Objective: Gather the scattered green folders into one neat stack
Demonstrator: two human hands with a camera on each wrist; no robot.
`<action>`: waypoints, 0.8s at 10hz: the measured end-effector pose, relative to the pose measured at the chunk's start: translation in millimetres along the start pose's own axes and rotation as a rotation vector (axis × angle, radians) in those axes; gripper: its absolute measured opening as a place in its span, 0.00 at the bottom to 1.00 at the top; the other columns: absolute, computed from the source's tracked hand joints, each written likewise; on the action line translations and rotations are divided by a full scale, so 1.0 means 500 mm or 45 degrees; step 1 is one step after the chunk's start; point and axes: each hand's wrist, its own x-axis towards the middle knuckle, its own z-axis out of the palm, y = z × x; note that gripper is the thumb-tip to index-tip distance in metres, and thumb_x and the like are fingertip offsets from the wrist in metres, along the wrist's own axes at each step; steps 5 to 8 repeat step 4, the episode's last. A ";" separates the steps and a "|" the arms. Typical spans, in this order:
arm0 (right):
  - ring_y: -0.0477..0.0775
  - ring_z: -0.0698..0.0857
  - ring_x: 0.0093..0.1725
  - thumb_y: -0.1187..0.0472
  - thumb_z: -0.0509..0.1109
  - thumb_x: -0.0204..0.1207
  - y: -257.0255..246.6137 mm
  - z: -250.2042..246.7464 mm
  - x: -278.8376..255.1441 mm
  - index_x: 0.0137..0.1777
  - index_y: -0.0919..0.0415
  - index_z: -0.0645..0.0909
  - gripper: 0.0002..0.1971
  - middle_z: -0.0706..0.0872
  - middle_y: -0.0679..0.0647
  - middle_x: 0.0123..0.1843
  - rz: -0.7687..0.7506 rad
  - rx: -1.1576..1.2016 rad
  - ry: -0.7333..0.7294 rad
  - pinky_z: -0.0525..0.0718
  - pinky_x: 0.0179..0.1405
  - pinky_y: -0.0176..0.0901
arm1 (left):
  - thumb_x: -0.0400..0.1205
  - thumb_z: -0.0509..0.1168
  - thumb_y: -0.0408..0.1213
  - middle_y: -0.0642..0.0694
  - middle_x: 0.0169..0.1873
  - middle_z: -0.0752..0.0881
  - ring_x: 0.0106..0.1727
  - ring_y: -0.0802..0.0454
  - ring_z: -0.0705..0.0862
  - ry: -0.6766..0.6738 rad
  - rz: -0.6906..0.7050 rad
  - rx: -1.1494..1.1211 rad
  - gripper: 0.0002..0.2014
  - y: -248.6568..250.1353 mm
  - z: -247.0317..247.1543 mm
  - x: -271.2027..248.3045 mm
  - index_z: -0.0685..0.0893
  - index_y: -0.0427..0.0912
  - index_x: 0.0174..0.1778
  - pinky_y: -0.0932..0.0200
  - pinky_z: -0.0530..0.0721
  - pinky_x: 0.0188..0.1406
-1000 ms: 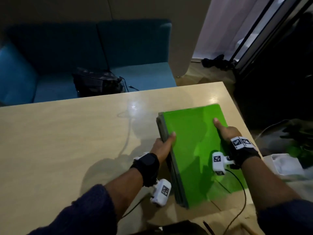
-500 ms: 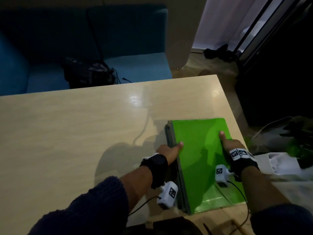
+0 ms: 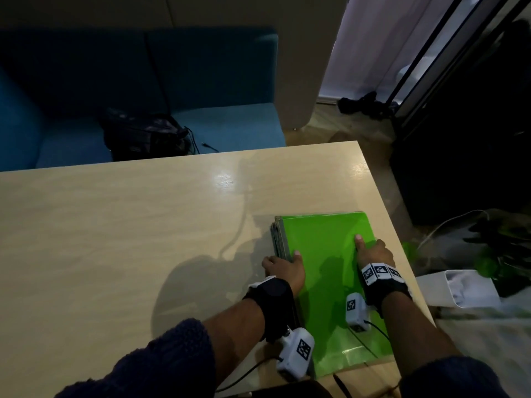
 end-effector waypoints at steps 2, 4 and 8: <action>0.75 0.73 0.74 0.37 0.56 0.83 0.011 -0.025 0.005 0.83 0.69 0.61 0.40 0.71 0.74 0.77 -0.037 -0.046 -0.109 0.73 0.68 0.59 | 0.86 0.47 0.61 0.38 0.84 0.35 0.85 0.37 0.51 -0.087 -0.001 -0.030 0.43 0.001 -0.009 -0.013 0.40 0.31 0.84 0.48 0.56 0.82; 0.74 0.76 0.73 0.43 0.59 0.85 -0.048 -0.138 -0.014 0.81 0.69 0.66 0.34 0.76 0.72 0.76 -0.251 0.083 0.019 0.73 0.68 0.53 | 0.87 0.51 0.57 0.39 0.86 0.51 0.85 0.43 0.54 -0.206 0.255 -0.149 0.38 -0.025 -0.099 -0.043 0.48 0.38 0.86 0.51 0.57 0.83; 0.74 0.76 0.73 0.43 0.59 0.85 -0.048 -0.138 -0.014 0.81 0.69 0.66 0.34 0.76 0.72 0.76 -0.251 0.083 0.019 0.73 0.68 0.53 | 0.87 0.51 0.57 0.39 0.86 0.51 0.85 0.43 0.54 -0.206 0.255 -0.149 0.38 -0.025 -0.099 -0.043 0.48 0.38 0.86 0.51 0.57 0.83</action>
